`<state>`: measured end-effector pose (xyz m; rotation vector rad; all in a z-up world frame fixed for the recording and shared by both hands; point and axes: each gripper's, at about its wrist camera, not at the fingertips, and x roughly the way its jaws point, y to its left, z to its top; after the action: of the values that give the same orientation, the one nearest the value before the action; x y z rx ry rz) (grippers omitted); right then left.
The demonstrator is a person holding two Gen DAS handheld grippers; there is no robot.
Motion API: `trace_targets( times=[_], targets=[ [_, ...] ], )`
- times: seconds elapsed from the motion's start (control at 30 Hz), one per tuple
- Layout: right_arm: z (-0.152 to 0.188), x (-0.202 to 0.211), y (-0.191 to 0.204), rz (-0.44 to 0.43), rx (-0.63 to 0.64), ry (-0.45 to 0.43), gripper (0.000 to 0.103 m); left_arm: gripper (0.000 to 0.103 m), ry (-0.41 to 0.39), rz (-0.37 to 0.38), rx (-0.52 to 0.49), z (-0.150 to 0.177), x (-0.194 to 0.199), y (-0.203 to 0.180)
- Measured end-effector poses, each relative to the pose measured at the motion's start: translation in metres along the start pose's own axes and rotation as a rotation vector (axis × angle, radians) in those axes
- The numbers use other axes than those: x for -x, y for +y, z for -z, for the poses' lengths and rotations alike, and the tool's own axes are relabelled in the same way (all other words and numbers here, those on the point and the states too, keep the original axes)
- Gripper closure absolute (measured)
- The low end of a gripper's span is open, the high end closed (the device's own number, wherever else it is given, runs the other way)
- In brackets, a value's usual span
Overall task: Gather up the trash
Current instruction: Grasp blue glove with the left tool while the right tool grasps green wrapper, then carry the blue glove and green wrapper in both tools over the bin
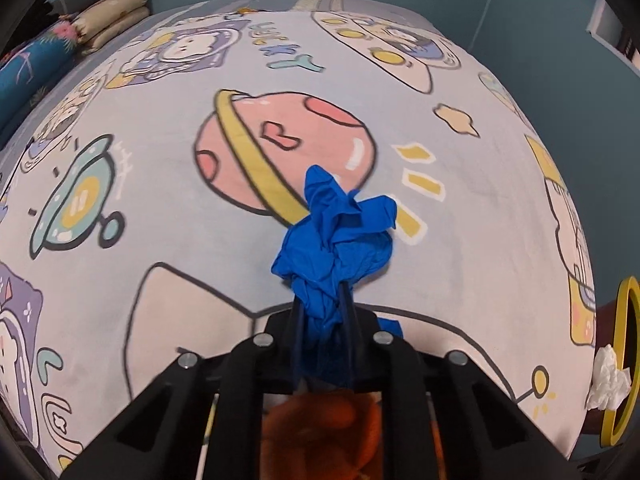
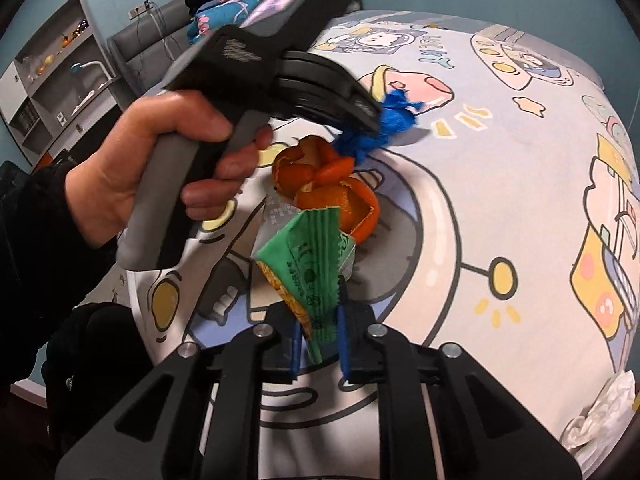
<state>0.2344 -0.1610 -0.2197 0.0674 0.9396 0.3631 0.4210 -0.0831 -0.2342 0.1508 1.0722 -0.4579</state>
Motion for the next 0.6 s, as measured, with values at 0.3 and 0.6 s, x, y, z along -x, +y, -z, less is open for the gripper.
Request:
trace_targets(
  times=[0.3, 0.6],
  targets=[
    [-0.01, 0.003, -0.017, 0.064, -0.064, -0.035, 0.093, 0.089, -0.029, -0.037, 0.069, 0.006, 0.019, 0.038],
    [-0.025, 0.024, -0.032, 0.115, -0.122, -0.112, 0.093, 0.089, -0.085, -0.048, 0.147, 0.019, 0.05, 0.074]
  ],
)
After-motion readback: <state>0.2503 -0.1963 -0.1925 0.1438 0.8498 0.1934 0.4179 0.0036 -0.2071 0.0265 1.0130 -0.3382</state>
